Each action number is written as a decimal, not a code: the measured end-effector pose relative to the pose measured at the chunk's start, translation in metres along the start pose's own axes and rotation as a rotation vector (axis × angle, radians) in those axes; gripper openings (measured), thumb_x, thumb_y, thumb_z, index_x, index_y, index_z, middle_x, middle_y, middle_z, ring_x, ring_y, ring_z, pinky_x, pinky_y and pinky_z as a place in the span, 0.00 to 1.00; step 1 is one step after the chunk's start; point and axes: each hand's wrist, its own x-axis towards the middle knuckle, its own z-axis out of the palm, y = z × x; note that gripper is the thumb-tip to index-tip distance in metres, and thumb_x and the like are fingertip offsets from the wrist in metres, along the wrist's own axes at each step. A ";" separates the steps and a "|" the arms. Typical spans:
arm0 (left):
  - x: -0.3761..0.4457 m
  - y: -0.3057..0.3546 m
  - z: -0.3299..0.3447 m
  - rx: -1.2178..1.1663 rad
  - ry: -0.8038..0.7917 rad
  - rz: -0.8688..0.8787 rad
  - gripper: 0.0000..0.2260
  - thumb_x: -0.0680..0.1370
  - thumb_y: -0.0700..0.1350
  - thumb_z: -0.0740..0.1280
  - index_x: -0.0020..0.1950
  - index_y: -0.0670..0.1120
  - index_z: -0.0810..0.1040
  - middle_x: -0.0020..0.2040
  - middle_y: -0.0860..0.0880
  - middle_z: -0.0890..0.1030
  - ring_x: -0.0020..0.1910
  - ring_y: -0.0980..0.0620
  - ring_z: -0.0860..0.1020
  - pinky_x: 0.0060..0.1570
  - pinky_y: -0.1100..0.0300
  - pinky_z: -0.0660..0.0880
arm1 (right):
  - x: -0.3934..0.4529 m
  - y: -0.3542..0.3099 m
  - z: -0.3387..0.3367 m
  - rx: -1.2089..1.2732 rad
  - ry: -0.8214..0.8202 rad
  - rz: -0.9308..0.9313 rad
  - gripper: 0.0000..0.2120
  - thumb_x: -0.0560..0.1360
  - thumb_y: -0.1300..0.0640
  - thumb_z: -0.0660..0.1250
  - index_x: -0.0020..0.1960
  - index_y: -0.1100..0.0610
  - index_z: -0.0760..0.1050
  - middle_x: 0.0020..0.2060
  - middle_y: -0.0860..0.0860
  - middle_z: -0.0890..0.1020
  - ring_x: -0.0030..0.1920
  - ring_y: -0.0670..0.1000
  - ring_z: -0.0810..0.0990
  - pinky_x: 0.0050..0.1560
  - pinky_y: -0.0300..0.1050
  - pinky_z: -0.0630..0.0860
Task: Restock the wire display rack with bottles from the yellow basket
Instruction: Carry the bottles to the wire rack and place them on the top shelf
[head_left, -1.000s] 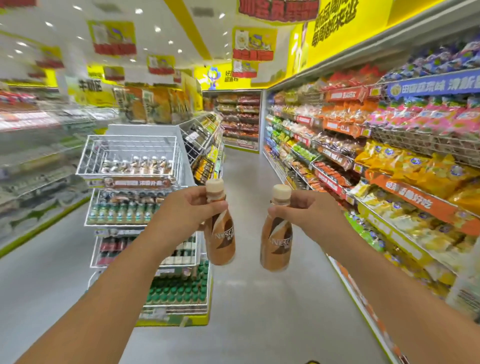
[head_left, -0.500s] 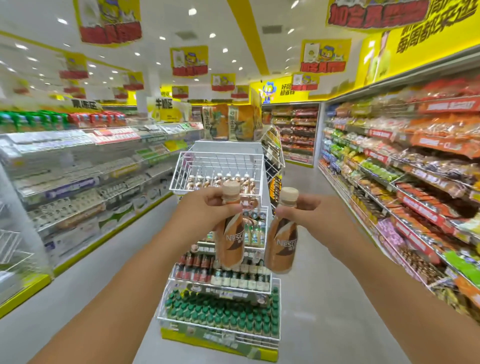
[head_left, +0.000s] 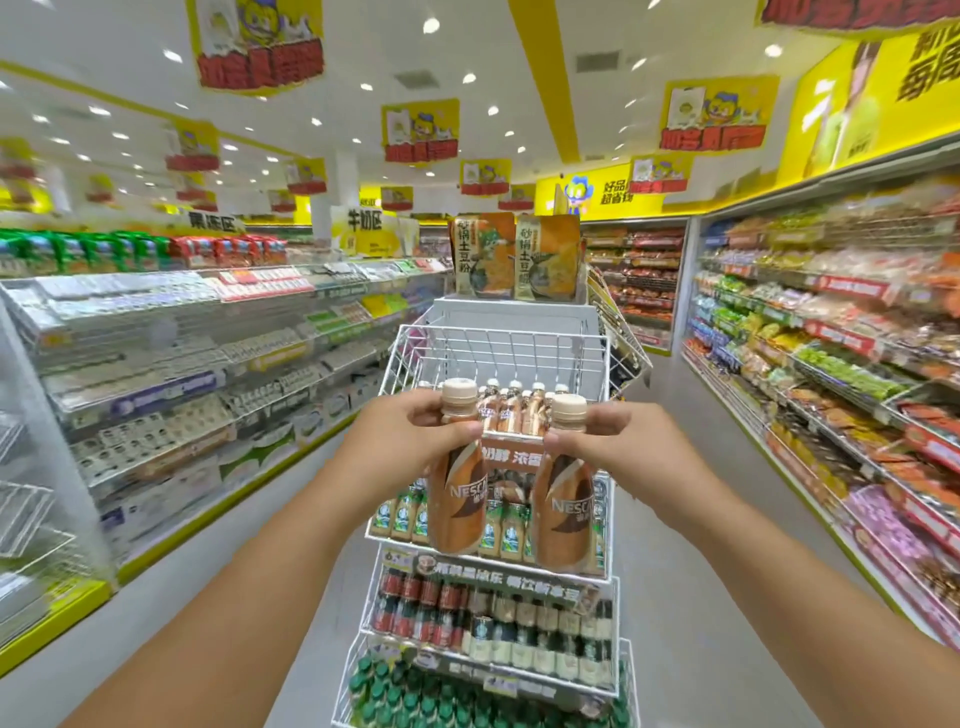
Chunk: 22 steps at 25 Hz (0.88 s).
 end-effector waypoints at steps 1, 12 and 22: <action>0.022 -0.007 0.001 -0.001 0.006 0.003 0.14 0.71 0.52 0.79 0.55 0.58 0.85 0.51 0.56 0.87 0.51 0.56 0.84 0.49 0.53 0.83 | 0.024 0.008 0.003 0.000 -0.003 -0.006 0.08 0.69 0.48 0.81 0.46 0.50 0.88 0.39 0.43 0.88 0.38 0.40 0.85 0.36 0.35 0.77; 0.258 -0.061 -0.016 -0.019 0.021 -0.042 0.09 0.74 0.48 0.77 0.54 0.53 0.85 0.47 0.55 0.88 0.41 0.62 0.84 0.37 0.65 0.79 | 0.270 0.064 0.048 0.048 -0.045 0.013 0.09 0.70 0.49 0.80 0.45 0.52 0.88 0.38 0.45 0.89 0.40 0.41 0.85 0.43 0.39 0.76; 0.449 -0.177 -0.049 -0.047 -0.177 -0.050 0.09 0.74 0.43 0.77 0.53 0.50 0.85 0.44 0.53 0.88 0.41 0.58 0.86 0.35 0.66 0.80 | 0.423 0.125 0.151 0.026 0.066 0.177 0.07 0.70 0.49 0.80 0.43 0.52 0.88 0.37 0.48 0.89 0.38 0.44 0.86 0.44 0.43 0.77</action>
